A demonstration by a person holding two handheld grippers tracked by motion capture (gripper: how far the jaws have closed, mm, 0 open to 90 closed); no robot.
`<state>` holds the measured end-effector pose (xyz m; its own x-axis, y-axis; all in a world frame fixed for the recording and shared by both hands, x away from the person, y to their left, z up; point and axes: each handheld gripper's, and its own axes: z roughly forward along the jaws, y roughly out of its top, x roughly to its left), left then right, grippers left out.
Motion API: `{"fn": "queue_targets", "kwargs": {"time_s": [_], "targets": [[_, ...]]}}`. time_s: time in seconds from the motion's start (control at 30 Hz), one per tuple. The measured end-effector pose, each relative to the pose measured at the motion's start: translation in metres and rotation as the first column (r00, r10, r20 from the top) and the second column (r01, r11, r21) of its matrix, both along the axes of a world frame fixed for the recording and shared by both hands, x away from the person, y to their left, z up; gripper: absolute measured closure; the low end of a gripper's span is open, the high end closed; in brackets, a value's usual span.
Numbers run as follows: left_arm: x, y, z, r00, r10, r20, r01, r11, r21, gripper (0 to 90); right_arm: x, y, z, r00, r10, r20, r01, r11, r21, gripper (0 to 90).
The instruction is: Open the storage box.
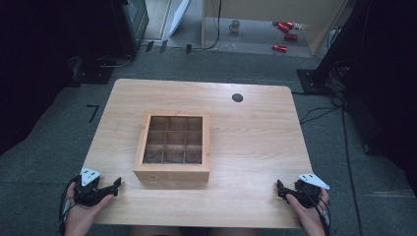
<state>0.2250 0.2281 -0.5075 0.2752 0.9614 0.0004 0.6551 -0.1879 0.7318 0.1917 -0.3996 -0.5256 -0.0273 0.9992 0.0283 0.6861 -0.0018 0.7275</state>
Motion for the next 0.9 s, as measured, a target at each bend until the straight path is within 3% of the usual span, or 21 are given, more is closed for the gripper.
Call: {"fn": "queue_targets", "kwargs": {"time_s": [0.07, 0.13, 0.23, 0.43, 0.53, 0.7, 0.73, 0.9], "targets": [[0.000, 0.000, 0.002, 1.0000, -0.003, 0.005, 0.003, 0.9999, -0.013, 21.6, 0.000, 0.000, 0.000, 1.0000, 0.000, 0.000, 0.000, 1.0000, 0.000, 9.3], [-0.002, -0.001, 0.010, 0.9994, -0.032, 0.016, 0.033, 0.9967, -0.075, 22.0, 0.000, 0.000, 0.000, 1.0000, 0.000, 0.000, 0.000, 1.0000, 0.000, 9.3], [-0.003, -0.004, 0.013, 0.9982, -0.055, 0.023, 0.056, 0.9946, -0.087, 22.1, 0.000, 0.000, 0.000, 1.0000, 0.001, 0.000, -0.001, 1.0000, -0.001, 9.3], [-0.005, -0.014, 0.019, 0.9928, -0.114, 0.036, 0.118, 0.9837, -0.136, 22.9, 0.000, 0.000, 0.000, 1.0000, 0.000, -0.001, 0.000, 1.0000, 0.000, 9.3], [-0.007, -0.018, 0.023, 0.9849, -0.166, 0.049, 0.172, 0.9688, -0.178, 24.0, 0.000, 0.000, 0.000, 1.0000, -0.004, 0.000, 0.004, 1.0000, -0.001, 9.3], [-0.009, -0.022, 0.026, 0.9786, -0.195, 0.065, 0.204, 0.9588, -0.197, 28.2, 0.001, 0.006, 0.000, 1.0000, 0.006, 0.002, -0.006, 1.0000, -0.002, 9.7], [-0.010, -0.026, 0.028, 0.9743, -0.213, 0.074, 0.224, 0.9534, -0.202, 31.9, 0.002, 0.010, 0.001, 1.0000, 0.008, -0.002, -0.008, 1.0000, 0.001, 11.3], [-0.011, -0.032, 0.032, 0.9695, -0.231, 0.081, 0.243, 0.9473, -0.208, 39.8, 0.003, 0.022, 0.008, 0.9999, 0.010, 0.008, -0.011, 0.9992, 0.038, 13.3]]}}
